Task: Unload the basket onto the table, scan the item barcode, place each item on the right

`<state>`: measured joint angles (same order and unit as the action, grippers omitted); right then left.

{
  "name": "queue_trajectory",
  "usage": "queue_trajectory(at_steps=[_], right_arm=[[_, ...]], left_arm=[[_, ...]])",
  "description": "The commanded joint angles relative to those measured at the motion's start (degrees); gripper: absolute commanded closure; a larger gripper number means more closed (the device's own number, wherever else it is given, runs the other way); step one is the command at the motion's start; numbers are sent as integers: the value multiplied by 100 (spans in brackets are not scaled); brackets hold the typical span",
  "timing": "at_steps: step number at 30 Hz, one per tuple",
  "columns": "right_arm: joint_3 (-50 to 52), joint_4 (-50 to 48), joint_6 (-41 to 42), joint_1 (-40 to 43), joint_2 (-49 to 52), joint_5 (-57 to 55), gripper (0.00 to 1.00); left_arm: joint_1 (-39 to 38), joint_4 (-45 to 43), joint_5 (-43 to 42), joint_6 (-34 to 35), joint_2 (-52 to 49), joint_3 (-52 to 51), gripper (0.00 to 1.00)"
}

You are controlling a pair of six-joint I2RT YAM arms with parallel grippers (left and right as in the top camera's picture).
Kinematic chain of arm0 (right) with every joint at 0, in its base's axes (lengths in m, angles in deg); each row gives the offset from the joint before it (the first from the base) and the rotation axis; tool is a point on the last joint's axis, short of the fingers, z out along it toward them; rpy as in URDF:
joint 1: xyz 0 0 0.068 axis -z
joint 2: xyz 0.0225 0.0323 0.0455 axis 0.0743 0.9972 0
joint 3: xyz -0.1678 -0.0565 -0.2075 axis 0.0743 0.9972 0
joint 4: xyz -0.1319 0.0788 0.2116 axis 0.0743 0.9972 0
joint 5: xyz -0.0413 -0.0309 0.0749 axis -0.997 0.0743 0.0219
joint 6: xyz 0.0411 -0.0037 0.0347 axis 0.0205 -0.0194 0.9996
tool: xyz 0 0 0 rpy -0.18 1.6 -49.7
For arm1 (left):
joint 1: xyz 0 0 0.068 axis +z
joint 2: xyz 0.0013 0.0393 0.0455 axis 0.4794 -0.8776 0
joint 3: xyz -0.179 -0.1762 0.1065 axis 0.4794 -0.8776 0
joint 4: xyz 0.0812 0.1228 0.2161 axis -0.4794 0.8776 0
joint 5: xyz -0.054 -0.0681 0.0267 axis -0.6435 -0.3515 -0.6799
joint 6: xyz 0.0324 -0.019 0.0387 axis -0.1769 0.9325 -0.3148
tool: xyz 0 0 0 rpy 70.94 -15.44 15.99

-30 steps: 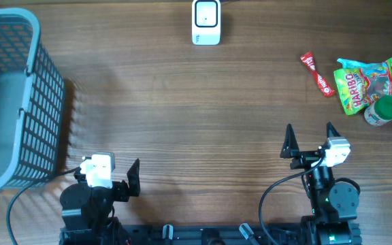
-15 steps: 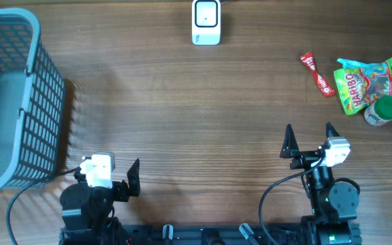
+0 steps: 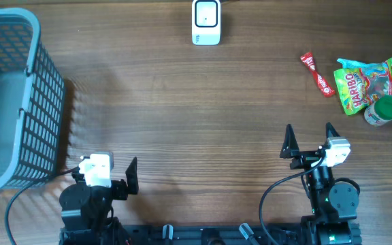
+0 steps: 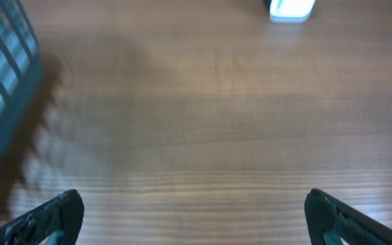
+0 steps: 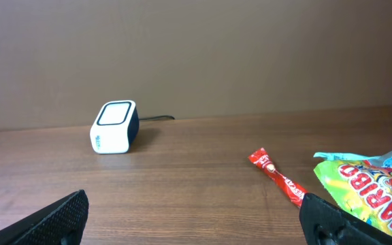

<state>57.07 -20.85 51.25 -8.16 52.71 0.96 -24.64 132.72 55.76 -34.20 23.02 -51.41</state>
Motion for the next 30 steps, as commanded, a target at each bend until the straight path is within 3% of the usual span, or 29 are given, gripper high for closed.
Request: queue_trajectory(at_steps=[1,9,12,30], right_arm=[[4,2,74,22,-61,46,0],[4,2,74,22,-61,46,0],[4,2,74,22,-61,46,0],[4,2,72,22,-61,46,1]], left_arm=[[-70,-927,50,-146,50,-105,0],[-315,-3423,-31,-127,52,-1187,0],[-509,-3838,-28,-129,52,-1486,0],[-540,-4013,404,68,57,-1683,0]])
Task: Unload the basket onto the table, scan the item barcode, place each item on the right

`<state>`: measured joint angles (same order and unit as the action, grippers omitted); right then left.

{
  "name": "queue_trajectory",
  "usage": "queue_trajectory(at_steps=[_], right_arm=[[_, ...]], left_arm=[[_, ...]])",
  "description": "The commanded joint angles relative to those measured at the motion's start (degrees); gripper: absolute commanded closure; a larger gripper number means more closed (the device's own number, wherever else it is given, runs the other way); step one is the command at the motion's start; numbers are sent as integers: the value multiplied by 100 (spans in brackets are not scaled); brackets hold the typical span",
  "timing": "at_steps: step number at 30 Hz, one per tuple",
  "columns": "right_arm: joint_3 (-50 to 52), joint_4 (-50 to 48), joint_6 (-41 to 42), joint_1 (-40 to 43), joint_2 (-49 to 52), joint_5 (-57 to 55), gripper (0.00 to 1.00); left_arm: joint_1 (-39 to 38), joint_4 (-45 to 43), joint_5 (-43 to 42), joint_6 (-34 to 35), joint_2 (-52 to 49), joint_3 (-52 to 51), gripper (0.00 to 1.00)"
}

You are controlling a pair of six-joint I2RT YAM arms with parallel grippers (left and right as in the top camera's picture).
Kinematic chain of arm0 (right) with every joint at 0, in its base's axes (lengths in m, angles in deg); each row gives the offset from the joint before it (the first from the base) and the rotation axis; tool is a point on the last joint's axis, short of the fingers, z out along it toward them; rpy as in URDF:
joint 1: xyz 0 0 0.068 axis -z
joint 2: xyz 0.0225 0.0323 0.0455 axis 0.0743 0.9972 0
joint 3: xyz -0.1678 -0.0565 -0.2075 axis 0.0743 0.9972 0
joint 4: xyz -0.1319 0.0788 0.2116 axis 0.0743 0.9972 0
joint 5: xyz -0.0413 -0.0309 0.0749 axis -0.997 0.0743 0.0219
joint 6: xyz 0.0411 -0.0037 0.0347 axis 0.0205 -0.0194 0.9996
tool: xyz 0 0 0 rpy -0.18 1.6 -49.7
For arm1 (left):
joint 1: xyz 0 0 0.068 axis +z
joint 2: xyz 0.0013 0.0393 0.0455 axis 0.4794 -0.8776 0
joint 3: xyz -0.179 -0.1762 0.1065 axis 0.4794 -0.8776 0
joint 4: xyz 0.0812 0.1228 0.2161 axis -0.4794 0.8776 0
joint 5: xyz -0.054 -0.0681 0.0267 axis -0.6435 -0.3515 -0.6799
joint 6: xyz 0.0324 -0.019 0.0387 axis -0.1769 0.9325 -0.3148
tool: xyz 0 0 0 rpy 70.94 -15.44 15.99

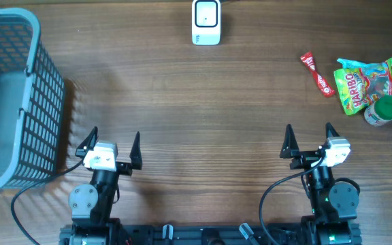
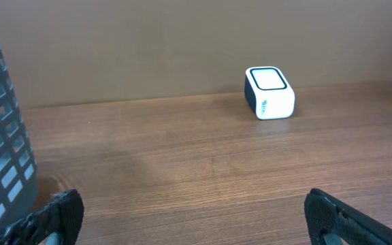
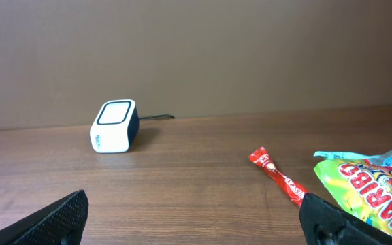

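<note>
The white barcode scanner (image 1: 206, 22) stands at the far middle of the table, also in the left wrist view (image 2: 269, 92) and the right wrist view (image 3: 115, 127). At the far right lie a red candy stick (image 1: 317, 74), a green Haribo bag (image 1: 366, 84), a green-capped bottle (image 1: 384, 111) and a small pink packet. My left gripper (image 1: 111, 141) is open and empty near the front left. My right gripper (image 1: 309, 139) is open and empty at the front right, well short of the items. The right wrist view shows the candy stick (image 3: 278, 174) and the Haribo bag (image 3: 373, 187).
A grey-blue wire basket (image 1: 12, 99) fills the left side, its wall close to the left gripper and showing in the left wrist view. The scanner's cable runs off the far edge.
The left arm has lifted and levelled: its camera looked down at the tabletop, now it looks across the table at the scanner. Both left fingers now show overhead. The right arm is unchanged.
</note>
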<state>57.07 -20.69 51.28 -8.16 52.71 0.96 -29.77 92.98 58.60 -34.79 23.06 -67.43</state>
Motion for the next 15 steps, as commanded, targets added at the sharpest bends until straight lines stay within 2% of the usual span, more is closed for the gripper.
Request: queue_trajectory(at_steps=[1,15], right_arm=[[2,-13,72,22,-61,46,0],[4,-13,72,22,-61,46,0]], left_arm=[[-26,-39,125,173,52,-81,0],[-26,-48,72,168,24,-81,0]])
